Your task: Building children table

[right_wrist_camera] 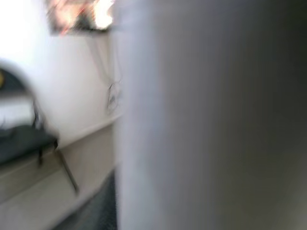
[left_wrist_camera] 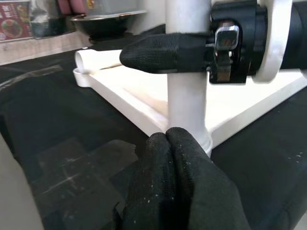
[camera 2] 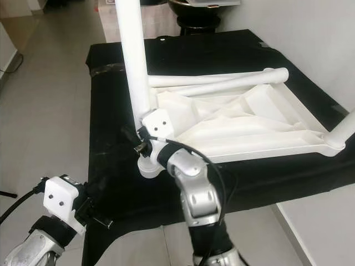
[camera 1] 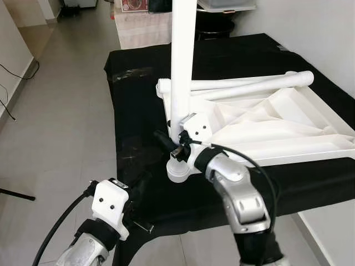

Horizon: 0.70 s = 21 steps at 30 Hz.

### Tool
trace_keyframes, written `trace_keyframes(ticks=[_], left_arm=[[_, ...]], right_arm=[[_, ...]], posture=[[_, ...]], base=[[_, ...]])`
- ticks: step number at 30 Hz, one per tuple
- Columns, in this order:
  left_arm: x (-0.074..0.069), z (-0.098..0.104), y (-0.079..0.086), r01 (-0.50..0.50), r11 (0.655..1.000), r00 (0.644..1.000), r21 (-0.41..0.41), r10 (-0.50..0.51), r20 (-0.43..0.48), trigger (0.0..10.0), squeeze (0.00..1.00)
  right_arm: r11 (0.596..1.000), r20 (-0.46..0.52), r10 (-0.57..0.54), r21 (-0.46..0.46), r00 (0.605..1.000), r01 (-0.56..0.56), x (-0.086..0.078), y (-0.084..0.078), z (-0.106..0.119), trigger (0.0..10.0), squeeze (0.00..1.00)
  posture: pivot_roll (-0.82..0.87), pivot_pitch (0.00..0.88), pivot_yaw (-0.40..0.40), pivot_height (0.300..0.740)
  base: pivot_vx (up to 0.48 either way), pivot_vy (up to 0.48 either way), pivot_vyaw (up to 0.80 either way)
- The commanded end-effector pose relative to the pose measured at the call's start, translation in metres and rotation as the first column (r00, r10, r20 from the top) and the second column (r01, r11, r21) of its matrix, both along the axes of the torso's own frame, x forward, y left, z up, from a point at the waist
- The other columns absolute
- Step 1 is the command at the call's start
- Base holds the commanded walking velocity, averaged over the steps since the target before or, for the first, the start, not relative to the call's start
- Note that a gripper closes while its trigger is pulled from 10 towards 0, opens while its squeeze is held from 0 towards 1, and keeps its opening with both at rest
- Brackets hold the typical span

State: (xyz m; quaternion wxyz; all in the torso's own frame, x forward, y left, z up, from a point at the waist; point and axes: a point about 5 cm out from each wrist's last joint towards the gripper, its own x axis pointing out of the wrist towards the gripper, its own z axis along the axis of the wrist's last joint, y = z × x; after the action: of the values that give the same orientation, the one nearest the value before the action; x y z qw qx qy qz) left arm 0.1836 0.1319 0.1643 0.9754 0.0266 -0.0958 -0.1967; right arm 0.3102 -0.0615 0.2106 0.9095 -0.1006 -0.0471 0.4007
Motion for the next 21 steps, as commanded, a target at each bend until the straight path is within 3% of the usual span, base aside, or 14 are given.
trace_keyframes(ticks=[1,2,3,6,11,12,13,14,21], left_arm=[[0.0,-0.003,0.0,-0.004,1.0,1.0,-0.008,0.004,-0.014,10.0,0.0],[-0.001,-0.003,-0.002,0.002,1.0,1.0,-0.011,-0.002,-0.014,10.0,0.0],[-0.001,-0.003,-0.002,0.002,1.0,1.0,-0.011,-0.002,-0.014,10.0,0.0],[-0.003,-0.003,-0.004,0.006,1.0,1.0,-0.013,-0.006,-0.015,10.0,0.0],[-0.004,-0.003,-0.004,0.005,1.0,1.0,-0.013,-0.006,-0.016,10.0,0.0],[-0.006,-0.003,-0.004,0.004,1.0,1.0,-0.012,-0.005,-0.016,10.0,0.0],[-0.006,-0.003,-0.004,0.004,1.0,1.0,-0.012,-0.005,-0.016,10.0,0.0],[-0.007,-0.003,-0.005,0.004,1.0,1.0,-0.011,-0.004,-0.017,10.0,0.0],[-0.013,-0.002,-0.004,0.009,1.0,1.0,-0.009,-0.009,-0.027,10.0,0.0]], right_arm=[[0.995,-0.011,0.101,-0.014,0.995,-0.101,0.001,0.003,0.005,10.0,1.0],[0.963,0.009,0.27,0.012,0.963,-0.27,0.002,0.003,0.016,10.0,1.0],[0.963,0.009,0.27,0.012,0.963,-0.27,0.002,0.003,0.016,10.0,1.0],[0.887,0.043,0.461,-0.002,0.886,-0.462,0.012,-0.004,0.029,10.0,1.0],[0.856,0.033,0.516,-0.035,0.856,-0.515,0.019,-0.009,0.03,10.0,1.0],[0.841,0.016,0.539,-0.05,0.842,-0.538,0.024,-0.01,0.028,10.0,0.71],[0.841,0.016,0.539,-0.05,0.842,-0.538,0.024,-0.01,0.028,10.0,0.71],[0.823,-0.011,0.565,-0.06,0.825,-0.565,0.028,-0.011,0.027,10.0,0.0],[0.758,-0.093,0.644,-0.055,0.76,-0.649,0.04,-0.009,0.029,10.0,0.0]], posture=[[0.04,0.12,-0.052,0.74],[0.05,0.129,-0.053,0.74],[0.05,0.129,-0.053,0.74],[0.06,0.138,-0.057,0.74],[0.07,0.145,-0.057,0.74],[0.08,0.151,-0.058,0.74],[0.08,0.151,-0.058,0.74],[0.08,0.158,-0.057,0.74],[0.1,0.183,-0.052,0.74]], base=[[0.0,0.0,0.0],[0.0,0.0,0.0],[0.0,0.0,0.0],[0.0,0.0,0.0],[0.0,0.0,0.0],[0.0,0.0,0.0],[0.0,0.0,0.0],[0.0,0.0,0.0],[0.0,0.0,0.0]])
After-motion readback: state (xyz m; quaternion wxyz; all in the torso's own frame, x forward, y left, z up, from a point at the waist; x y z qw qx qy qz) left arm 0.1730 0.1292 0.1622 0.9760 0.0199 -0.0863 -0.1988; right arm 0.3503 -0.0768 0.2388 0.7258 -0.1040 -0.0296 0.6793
